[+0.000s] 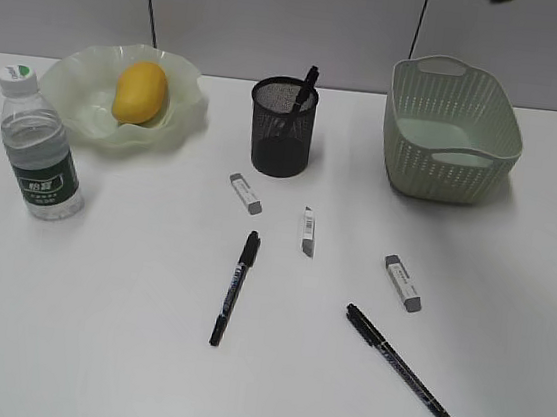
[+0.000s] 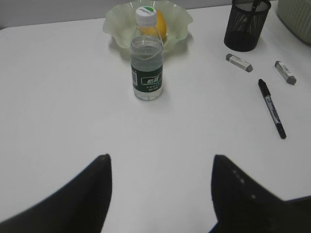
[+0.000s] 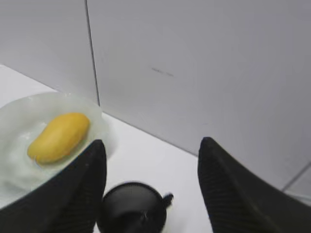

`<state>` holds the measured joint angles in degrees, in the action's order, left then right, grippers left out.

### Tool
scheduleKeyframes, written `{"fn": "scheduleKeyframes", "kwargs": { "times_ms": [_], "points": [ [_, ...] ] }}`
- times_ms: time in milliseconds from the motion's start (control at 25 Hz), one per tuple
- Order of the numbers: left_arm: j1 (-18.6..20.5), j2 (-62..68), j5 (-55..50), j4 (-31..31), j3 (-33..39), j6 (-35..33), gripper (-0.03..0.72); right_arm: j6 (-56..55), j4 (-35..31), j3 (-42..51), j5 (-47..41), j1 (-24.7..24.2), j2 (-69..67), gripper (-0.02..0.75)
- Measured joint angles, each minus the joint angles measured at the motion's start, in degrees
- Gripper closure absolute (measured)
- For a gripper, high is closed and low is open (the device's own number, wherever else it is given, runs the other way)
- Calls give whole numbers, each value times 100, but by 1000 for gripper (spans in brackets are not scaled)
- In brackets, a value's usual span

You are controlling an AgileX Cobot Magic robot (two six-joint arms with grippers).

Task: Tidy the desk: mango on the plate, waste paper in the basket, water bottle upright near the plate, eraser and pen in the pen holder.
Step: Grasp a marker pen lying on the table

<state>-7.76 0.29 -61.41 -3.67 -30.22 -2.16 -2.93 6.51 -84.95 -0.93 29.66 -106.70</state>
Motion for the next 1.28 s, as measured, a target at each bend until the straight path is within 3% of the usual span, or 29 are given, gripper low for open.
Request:
{"fn": "scheduleKeyframes", "kwargs": {
  "times_ms": [320, 560, 680, 880, 1280],
  "points": [
    [0, 616, -197, -29, -490, 0, 200, 86, 92, -2, -3766, 0, 1652, 279],
    [0, 1912, -576, -132, -1116, -12, 202, 393, 400, -2, -6579, 0, 2264, 280],
    [0, 2744, -644, -505, -1440, -22, 220, 544, 379, 256, -6783, -6, 2667, 280],
    [-142, 3970, -464, -1048, -1783, -166, 256, 552, 328, 1467, -6742, -6, 3703, 280],
    [-1395, 6062, 336, -997, -2073, -131, 261, 131, -145, 3954, -5855, -18, 6300, 280]
  ]
}}
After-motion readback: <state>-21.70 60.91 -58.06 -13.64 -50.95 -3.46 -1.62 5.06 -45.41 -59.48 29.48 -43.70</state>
